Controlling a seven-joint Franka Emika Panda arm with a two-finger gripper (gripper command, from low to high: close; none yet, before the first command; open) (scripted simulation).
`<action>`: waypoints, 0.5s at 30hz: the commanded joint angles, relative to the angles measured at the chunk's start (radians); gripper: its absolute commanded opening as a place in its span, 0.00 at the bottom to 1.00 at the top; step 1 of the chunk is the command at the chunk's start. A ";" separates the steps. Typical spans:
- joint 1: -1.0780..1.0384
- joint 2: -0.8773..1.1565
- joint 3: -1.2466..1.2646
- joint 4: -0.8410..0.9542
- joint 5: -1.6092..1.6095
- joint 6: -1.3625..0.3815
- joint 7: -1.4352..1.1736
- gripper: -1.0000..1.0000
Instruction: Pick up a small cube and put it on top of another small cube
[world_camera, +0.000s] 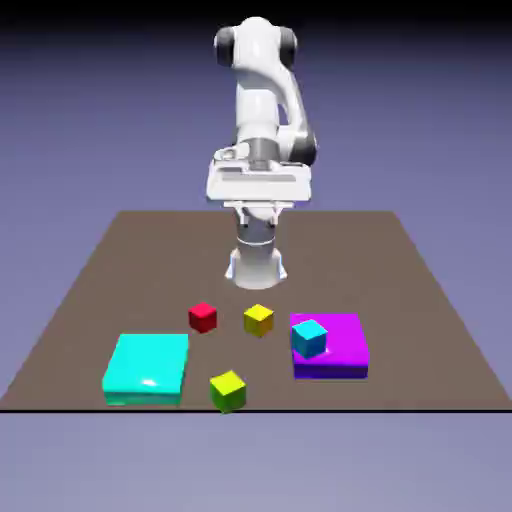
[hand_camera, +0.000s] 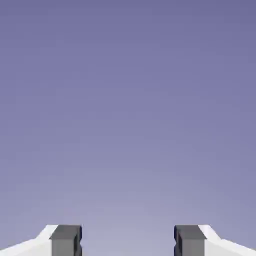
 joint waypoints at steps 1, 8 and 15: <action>-0.014 0.036 0.007 0.025 0.006 -0.025 0.026 0.50; -0.110 0.290 0.056 0.202 0.044 -0.200 0.207 0.50; -0.206 0.544 0.106 0.379 0.083 -0.375 0.388 0.50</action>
